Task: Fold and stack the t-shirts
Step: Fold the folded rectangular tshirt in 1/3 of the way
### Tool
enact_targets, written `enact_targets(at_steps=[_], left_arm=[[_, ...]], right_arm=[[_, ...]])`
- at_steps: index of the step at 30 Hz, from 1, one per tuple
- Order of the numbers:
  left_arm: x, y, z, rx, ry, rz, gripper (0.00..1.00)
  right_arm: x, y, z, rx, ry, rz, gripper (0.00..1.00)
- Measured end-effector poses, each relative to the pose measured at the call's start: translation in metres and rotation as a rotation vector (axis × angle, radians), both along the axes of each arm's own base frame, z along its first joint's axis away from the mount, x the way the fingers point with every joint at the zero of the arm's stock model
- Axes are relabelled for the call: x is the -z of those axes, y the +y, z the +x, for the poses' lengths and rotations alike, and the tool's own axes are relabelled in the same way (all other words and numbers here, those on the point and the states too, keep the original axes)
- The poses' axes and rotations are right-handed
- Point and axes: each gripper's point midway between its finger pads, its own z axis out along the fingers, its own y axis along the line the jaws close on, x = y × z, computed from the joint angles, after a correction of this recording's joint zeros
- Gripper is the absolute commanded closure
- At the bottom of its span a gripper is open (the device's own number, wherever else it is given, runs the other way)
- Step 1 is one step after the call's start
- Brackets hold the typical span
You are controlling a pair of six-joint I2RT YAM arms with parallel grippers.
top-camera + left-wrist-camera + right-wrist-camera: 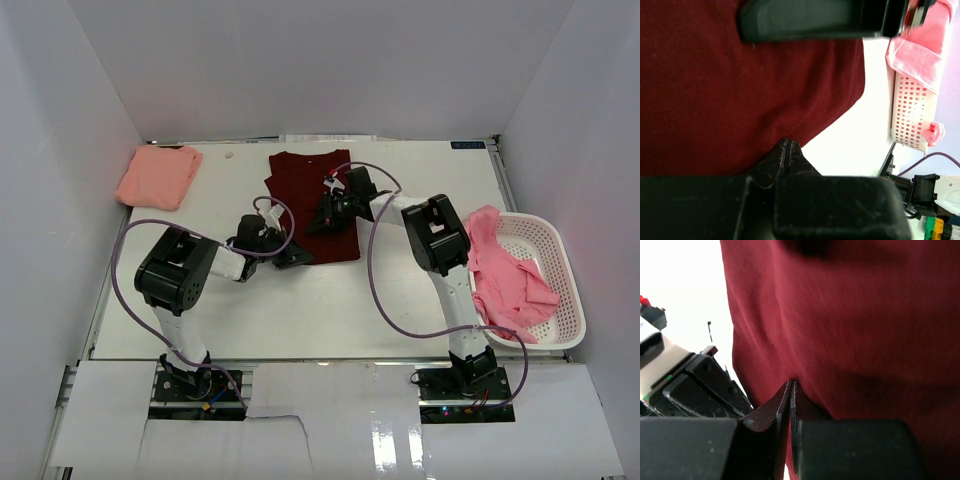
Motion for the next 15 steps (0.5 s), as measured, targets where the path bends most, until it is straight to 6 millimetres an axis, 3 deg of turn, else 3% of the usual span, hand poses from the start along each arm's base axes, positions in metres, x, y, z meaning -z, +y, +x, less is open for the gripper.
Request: enact_targets(at_steps=[9, 15], left_arm=[[0.002, 0.003, -0.004, -0.002, 0.006, -0.014, 1.00], [0.003, 0.003, -0.005, 0.008, 0.007, -0.024, 1.00]], right_arm=[[0.001, 0.007, 0.033, 0.010, -0.119, -0.030, 0.92], [-0.002, 0.010, 0.071, 0.019, -0.164, 0.010, 0.92]])
